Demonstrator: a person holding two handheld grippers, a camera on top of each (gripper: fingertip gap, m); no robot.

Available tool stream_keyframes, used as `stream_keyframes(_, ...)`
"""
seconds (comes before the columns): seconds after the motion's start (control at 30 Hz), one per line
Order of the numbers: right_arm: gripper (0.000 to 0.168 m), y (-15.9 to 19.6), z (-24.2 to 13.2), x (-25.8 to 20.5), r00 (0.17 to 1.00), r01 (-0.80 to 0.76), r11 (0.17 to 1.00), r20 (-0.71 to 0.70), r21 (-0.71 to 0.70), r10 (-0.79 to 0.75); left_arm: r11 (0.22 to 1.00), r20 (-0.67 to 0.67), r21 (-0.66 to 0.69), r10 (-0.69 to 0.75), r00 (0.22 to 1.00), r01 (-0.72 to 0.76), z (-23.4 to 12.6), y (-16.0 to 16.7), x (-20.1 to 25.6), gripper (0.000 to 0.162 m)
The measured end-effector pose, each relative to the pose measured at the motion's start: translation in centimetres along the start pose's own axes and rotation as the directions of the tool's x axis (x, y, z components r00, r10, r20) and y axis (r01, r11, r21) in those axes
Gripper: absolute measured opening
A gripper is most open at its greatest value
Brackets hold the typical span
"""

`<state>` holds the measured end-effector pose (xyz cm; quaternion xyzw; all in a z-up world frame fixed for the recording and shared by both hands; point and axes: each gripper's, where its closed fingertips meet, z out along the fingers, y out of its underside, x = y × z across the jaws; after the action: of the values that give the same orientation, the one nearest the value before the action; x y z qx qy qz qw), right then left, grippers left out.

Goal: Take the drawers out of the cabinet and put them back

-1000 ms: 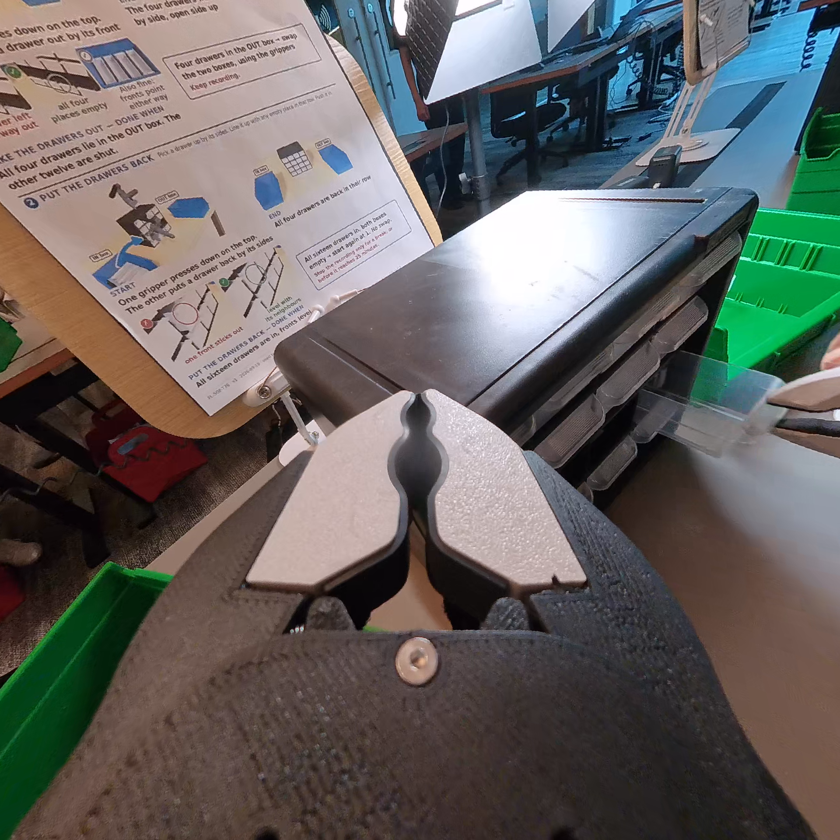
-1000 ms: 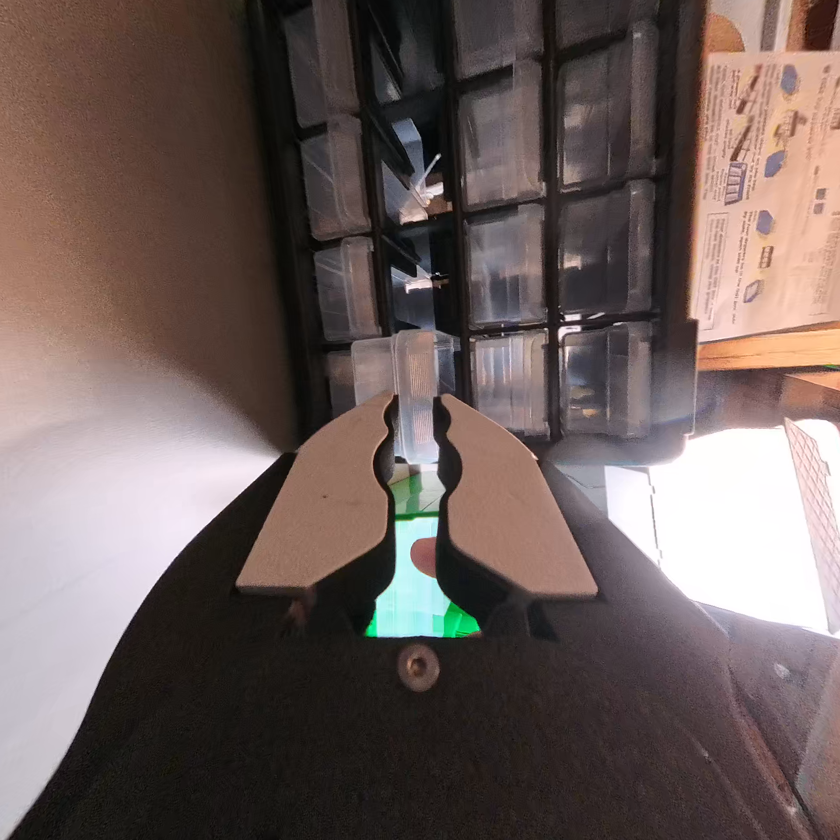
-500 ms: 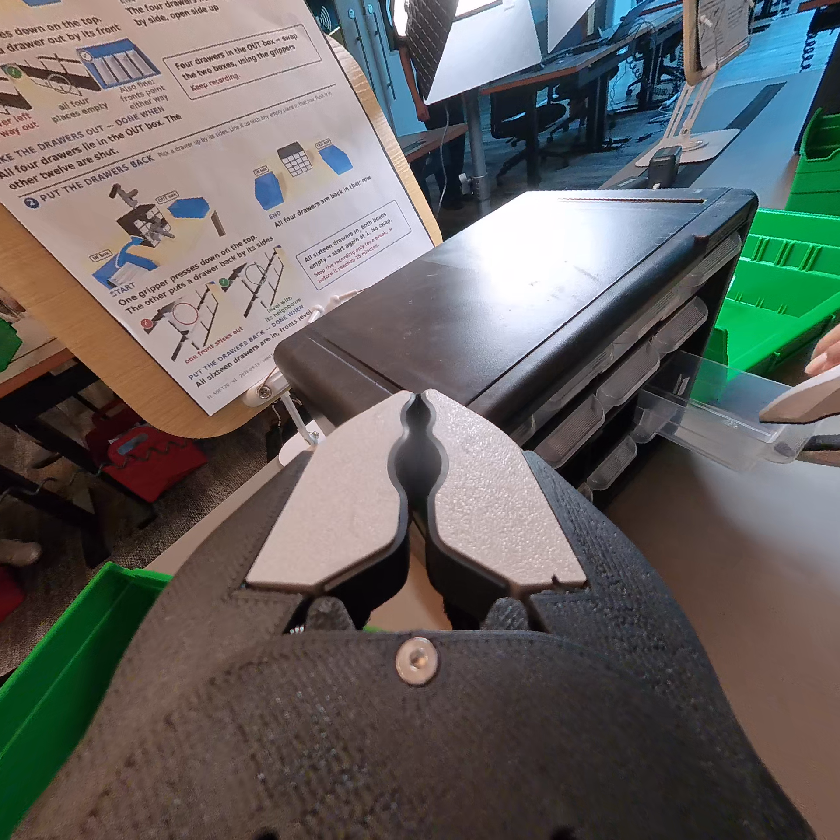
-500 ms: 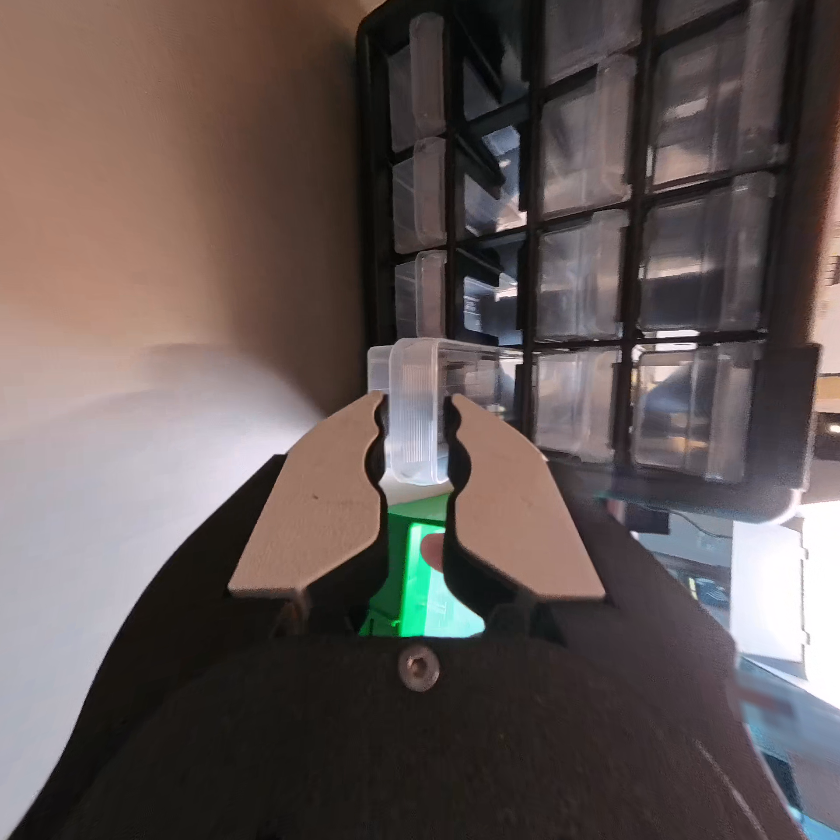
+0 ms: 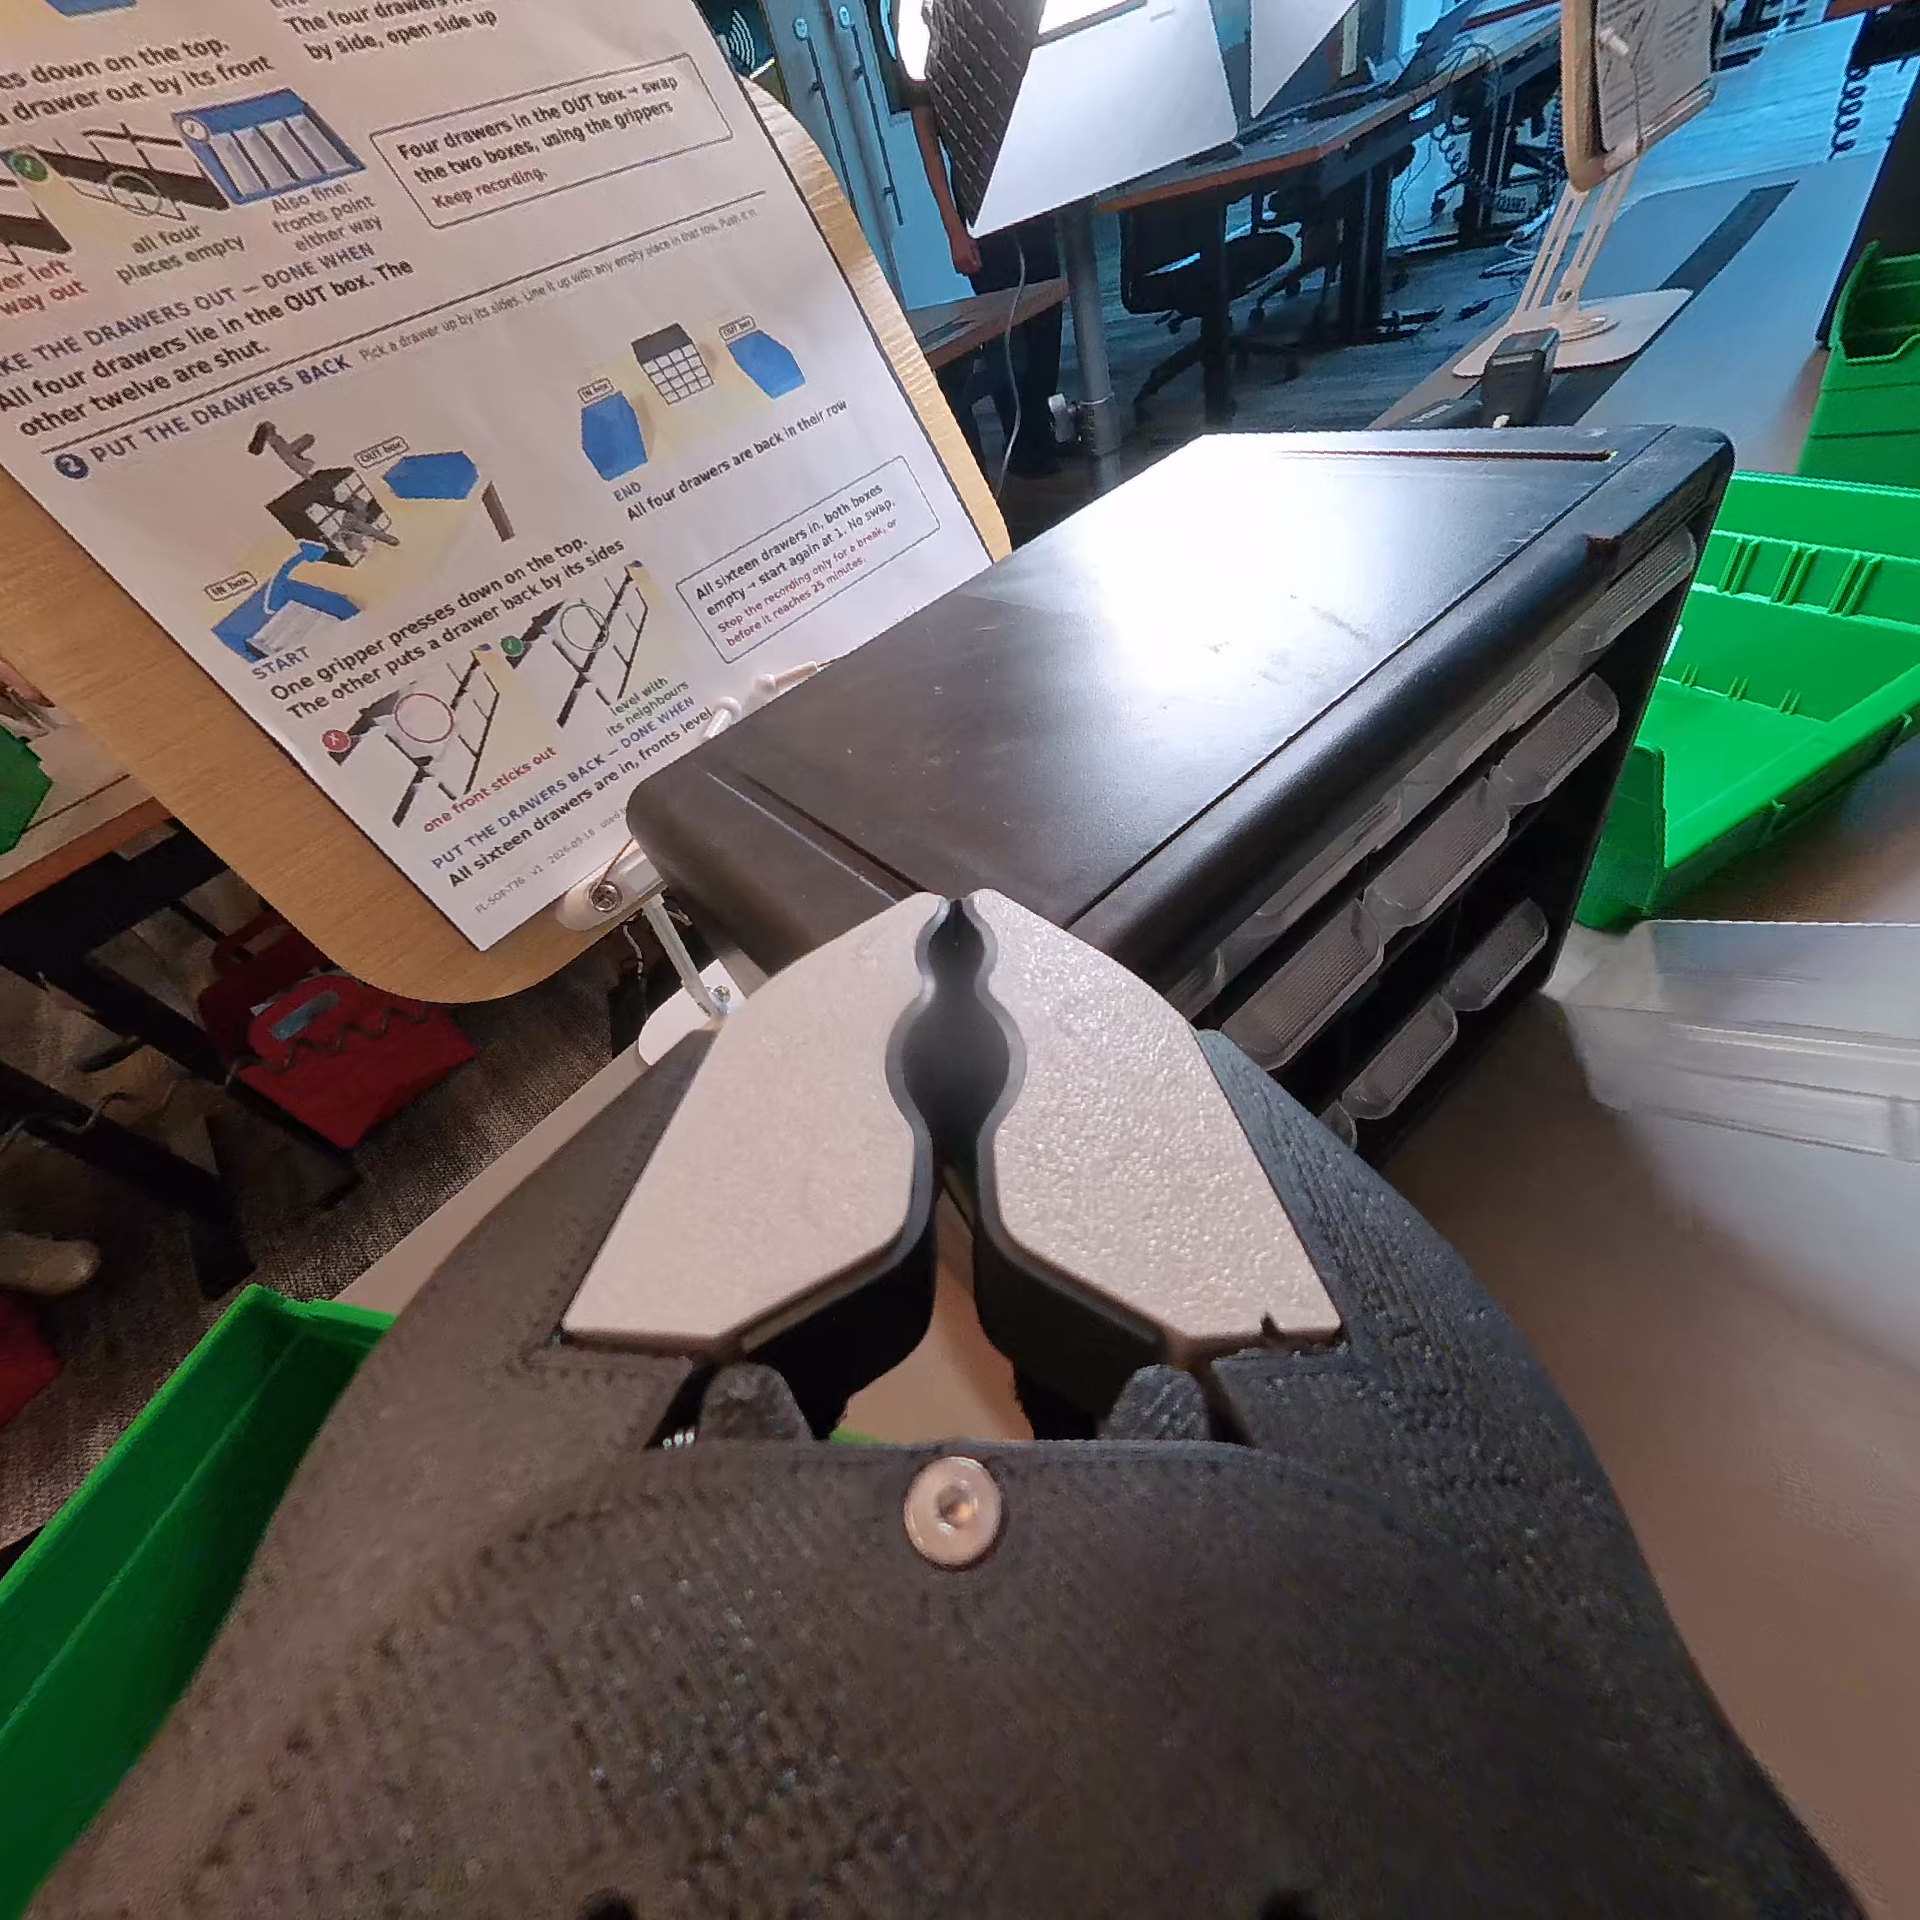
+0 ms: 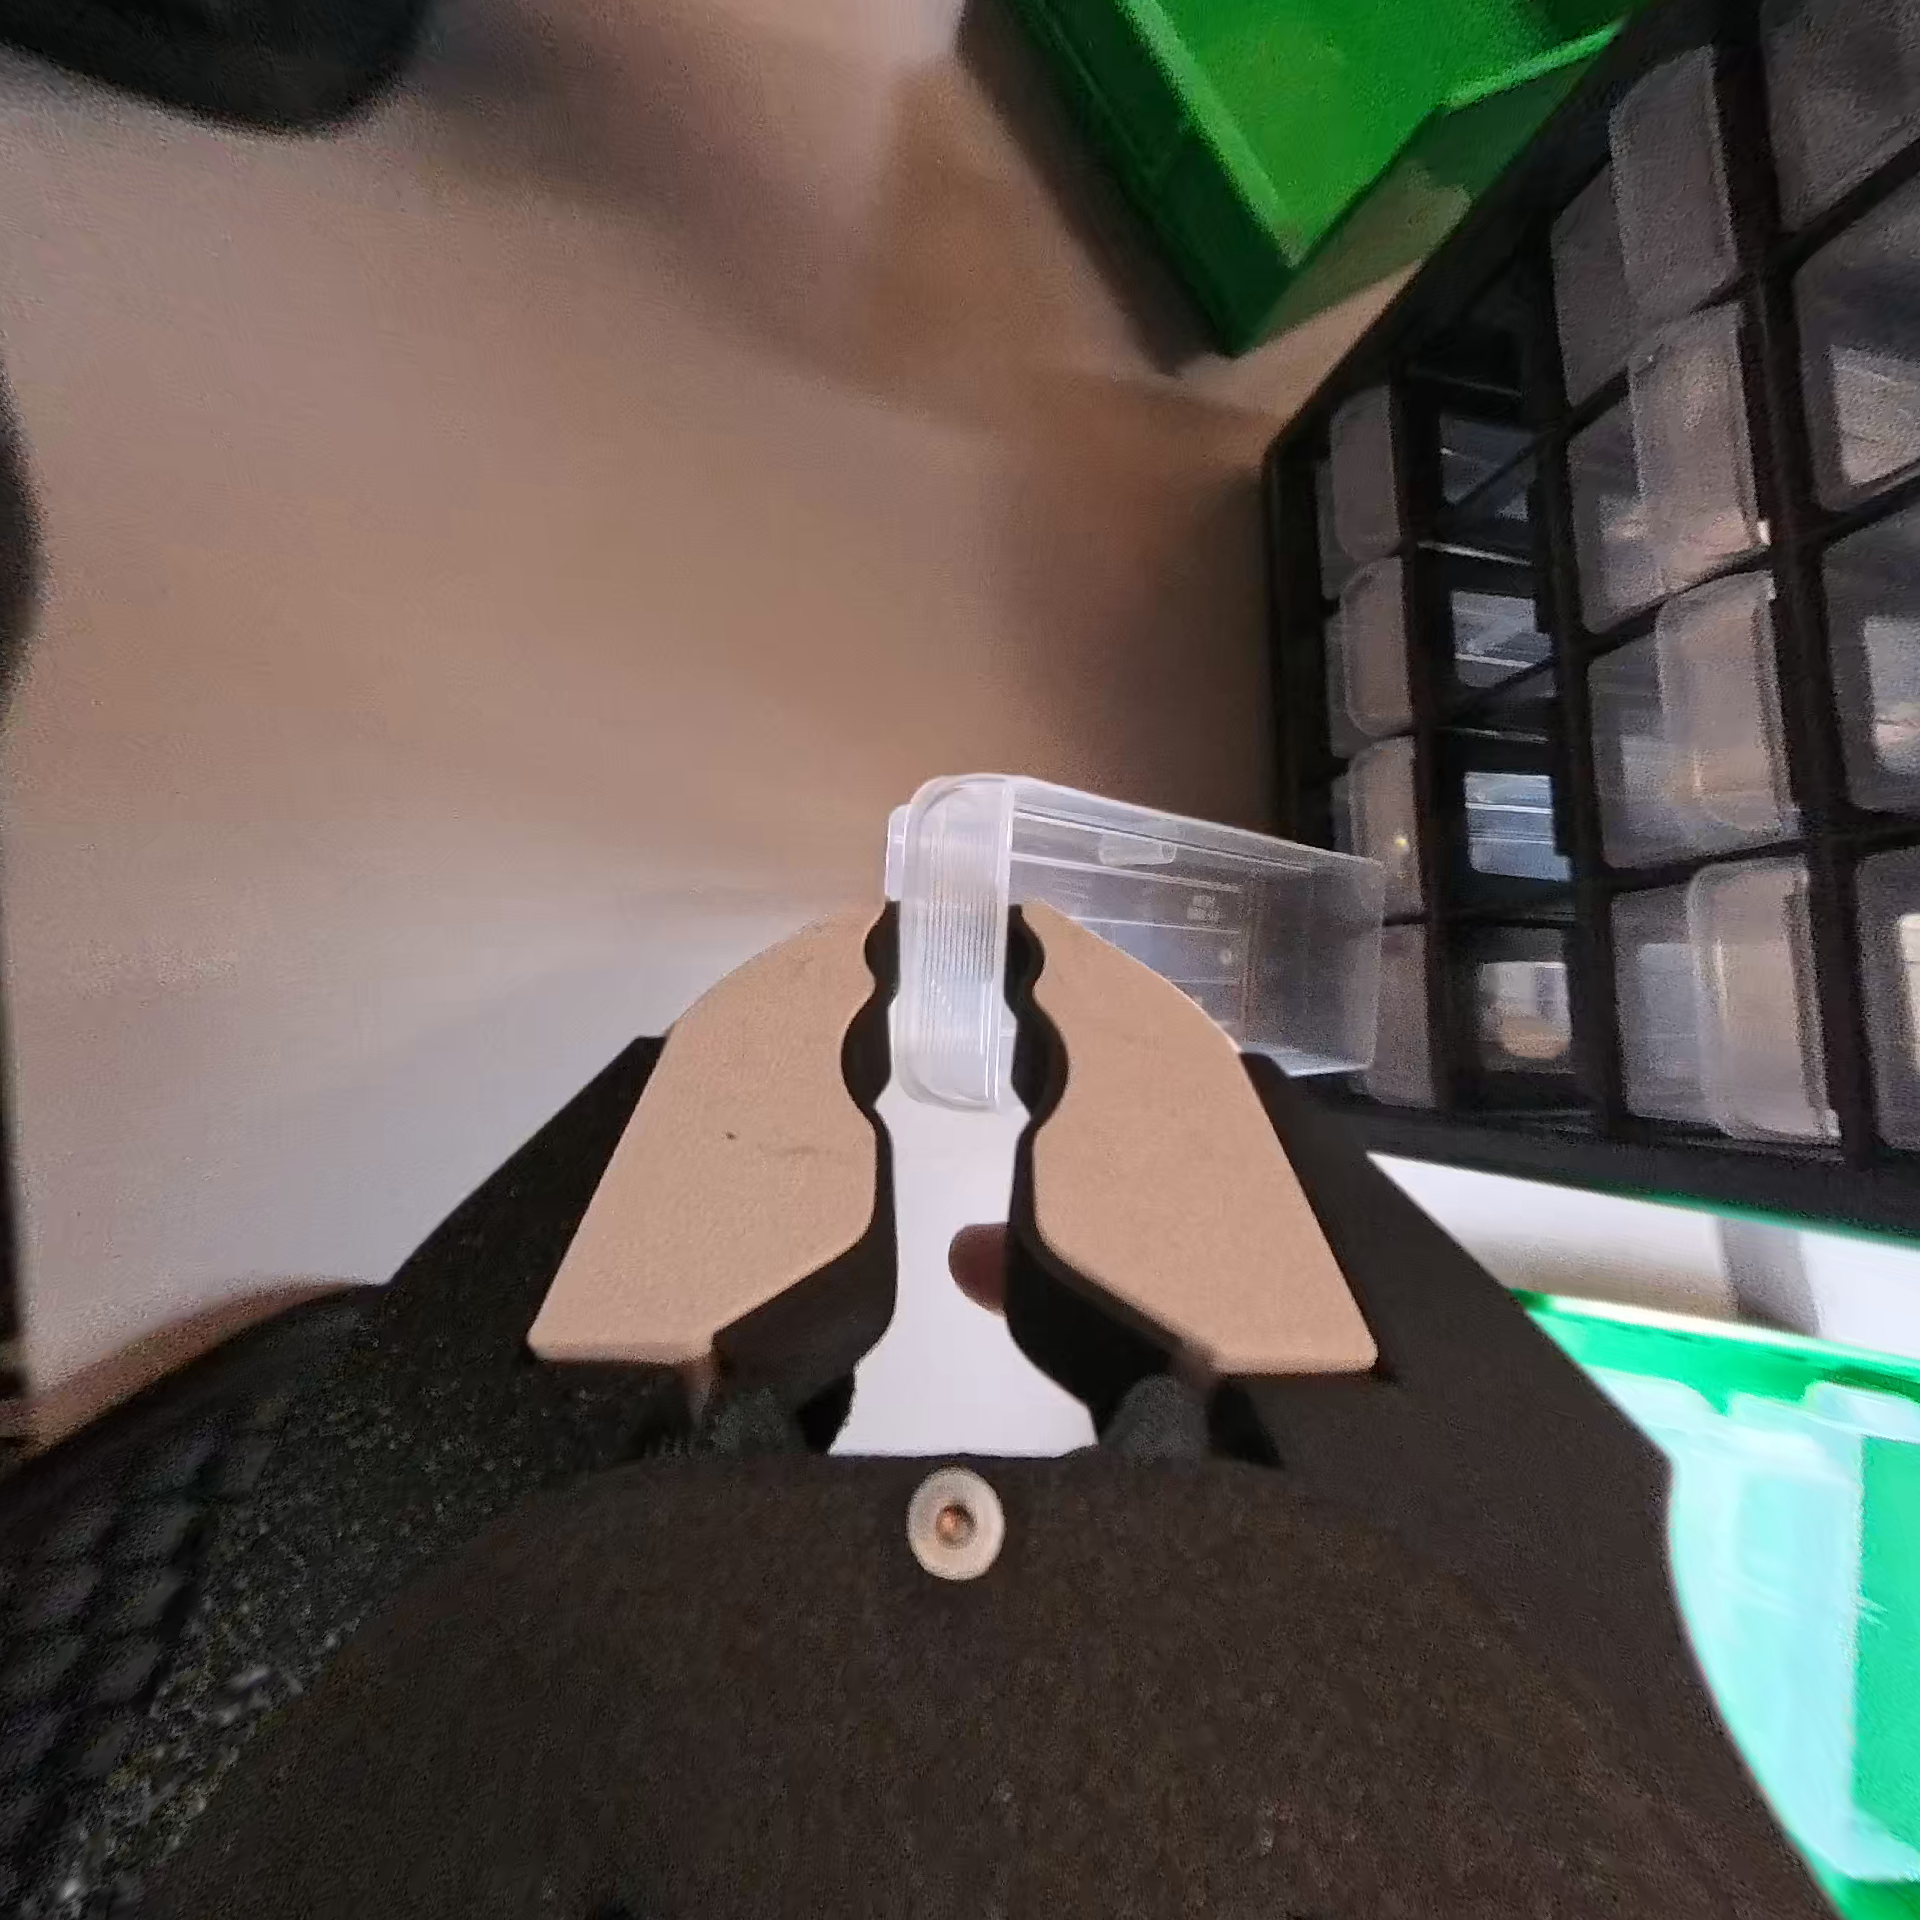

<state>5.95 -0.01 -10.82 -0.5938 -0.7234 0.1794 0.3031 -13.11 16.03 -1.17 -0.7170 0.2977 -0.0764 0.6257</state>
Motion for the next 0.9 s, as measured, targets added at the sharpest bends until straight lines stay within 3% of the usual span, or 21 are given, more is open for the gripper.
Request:
stream_keyframes(0.2, 0.019, -3.6, -4.9, -1.3, 0.947, -0.276, 0.941, 0.224, 0.197, 0.231, 1.000, 0.002, 0.000, 0.002, 1.000, -0.002, 0.0, 0.0, 0.0, 0.000)
stream_keyframes(0.37, 0.019, -4.0, -9.0, 1.8, 0.909, -0.417, 0.866, 0.126, 0.275, 0.398, 1.000, 0.000, 0.000, 0.002, 1.000, -0.002, 0.0, 0.0, 0.0, 0.000)
stream_keyframes(0.43, 0.019, -3.4, -10.5, 3.9, 0.855, -0.508, 0.812, 0.053, 0.289, 0.516, 1.000, 0.000, 0.001, 0.002, 1.000, -0.002, 0.0, 0.0, 0.0, 0.000)
stream_keyframes(0.63, 0.018, 3.7, -11.4, 10.7, 0.606, -0.725, 0.655, -0.255, 0.212, 0.753, 1.000, 0.000, 0.000, 0.002, 1.000, -0.002, 0.0, 0.0, 0.0, 0.000)
stream_keyframes(0.77, 0.019, 10.0, -8.6, 13.5, 0.477, -0.823, 0.561, -0.424, 0.091, 0.770, 1.000, 0.001, -0.001, 0.004, 1.000, -0.004, 0.0, 0.0, 0.0, 0.000)
stream_keyframes(0.9, 0.019, 13.8, -5.8, 15.3, 0.405, -0.875, 0.483, -0.516, 0.021, 0.755, 1.000, 0.002, -0.002, 0.008, 1.000, -0.008, 0.0, 0.0, 0.0, 0.000)
